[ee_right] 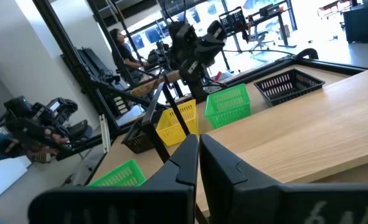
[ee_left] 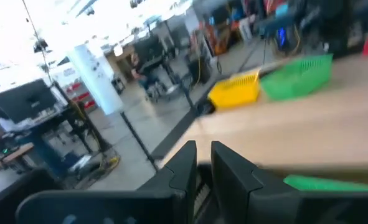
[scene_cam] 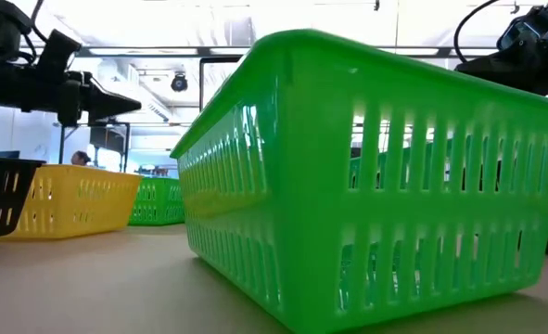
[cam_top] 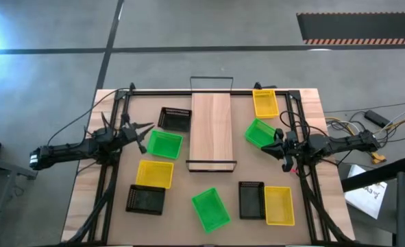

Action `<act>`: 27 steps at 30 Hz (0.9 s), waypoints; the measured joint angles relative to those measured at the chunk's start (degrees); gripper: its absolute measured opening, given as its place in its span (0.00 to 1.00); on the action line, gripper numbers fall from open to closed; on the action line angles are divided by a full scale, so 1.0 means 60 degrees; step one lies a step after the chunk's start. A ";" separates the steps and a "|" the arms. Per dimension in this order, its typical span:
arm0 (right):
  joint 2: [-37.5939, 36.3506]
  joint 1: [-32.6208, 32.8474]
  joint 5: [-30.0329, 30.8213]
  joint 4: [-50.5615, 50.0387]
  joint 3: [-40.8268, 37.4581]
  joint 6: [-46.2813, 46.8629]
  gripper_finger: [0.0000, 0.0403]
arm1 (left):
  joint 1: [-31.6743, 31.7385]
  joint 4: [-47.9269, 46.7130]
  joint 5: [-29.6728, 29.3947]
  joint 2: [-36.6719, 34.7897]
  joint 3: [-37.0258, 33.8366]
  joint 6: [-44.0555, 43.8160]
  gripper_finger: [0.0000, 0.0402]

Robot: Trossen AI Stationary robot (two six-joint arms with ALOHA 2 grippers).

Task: Stack baskets on shelf by color
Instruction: Put the top black bin on the shelf

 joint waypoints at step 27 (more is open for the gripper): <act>-0.0004 -0.0002 0.0000 0.0000 0.0000 0.0000 0.02 | 0.0046 0.7369 0.1310 0.5929 0.3715 -0.7331 0.08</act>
